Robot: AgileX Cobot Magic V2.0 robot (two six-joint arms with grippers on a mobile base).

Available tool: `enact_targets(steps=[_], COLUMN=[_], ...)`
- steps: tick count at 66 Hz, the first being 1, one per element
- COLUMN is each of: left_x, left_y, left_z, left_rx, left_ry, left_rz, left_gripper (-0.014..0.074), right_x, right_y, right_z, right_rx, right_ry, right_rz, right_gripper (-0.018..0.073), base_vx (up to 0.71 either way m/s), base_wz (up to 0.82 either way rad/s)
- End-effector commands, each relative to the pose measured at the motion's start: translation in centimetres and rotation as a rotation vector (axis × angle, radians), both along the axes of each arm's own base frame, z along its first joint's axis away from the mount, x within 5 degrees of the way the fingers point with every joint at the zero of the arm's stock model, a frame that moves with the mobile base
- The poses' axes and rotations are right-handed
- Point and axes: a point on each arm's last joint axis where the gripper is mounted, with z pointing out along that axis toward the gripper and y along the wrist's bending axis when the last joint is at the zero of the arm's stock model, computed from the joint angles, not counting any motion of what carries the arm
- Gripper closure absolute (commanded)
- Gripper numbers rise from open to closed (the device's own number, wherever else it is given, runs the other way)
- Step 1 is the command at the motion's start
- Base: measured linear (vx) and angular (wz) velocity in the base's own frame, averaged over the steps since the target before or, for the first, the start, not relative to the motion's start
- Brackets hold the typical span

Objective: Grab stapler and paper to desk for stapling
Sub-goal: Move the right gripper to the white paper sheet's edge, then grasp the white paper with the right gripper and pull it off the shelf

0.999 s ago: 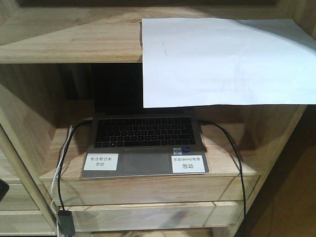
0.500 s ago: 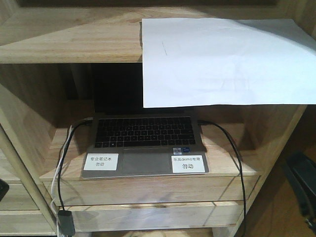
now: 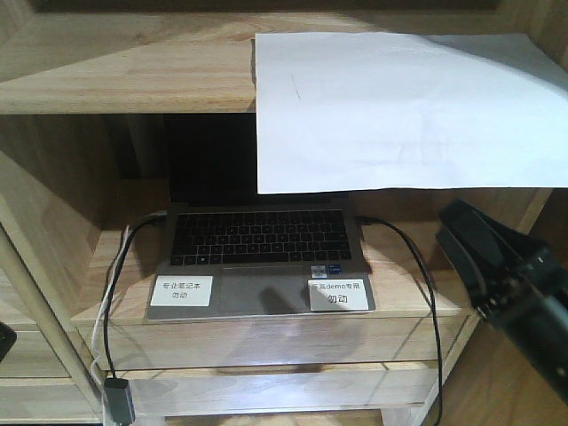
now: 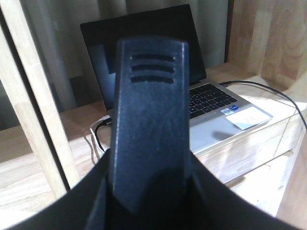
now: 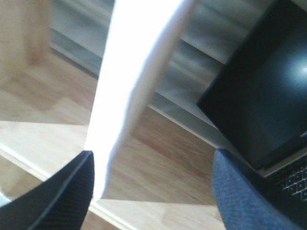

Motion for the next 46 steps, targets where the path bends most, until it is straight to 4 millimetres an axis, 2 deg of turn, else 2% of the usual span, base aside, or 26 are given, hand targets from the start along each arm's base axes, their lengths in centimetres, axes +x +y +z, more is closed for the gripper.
enact_targets(steps=[1, 16, 30, 46], left_x=[0.0, 0.0, 0.0, 0.0], left_y=[0.0, 0.0, 0.0, 0.0], left_z=[2.0, 2.0, 2.0, 2.0], left_rx=[-0.064, -0.064, -0.064, -0.064], left_ry=[-0.127, -0.127, -0.127, -0.127], left_rz=[-0.001, -0.001, -0.001, -0.001], left_gripper=[0.0603, 0.0603, 0.0603, 0.0603], right_x=[0.6, 2.9, 4.0, 5.0], right_y=[0.3, 1.0, 1.1, 1.0], right_z=[2.6, 3.8, 5.3, 6.5], right_rx=[0.082, 0.079, 0.101, 0.131], right_ry=[-0.186, -0.214, -0.266, -0.304], right_rz=[0.034, 0.044, 0.036, 0.010], right_gripper=[0.0065, 0.0065, 0.0083, 0.0167], base_vx=[0.00, 0.00, 0.00, 0.00], base_wz=[0.00, 0.00, 0.00, 0.00])
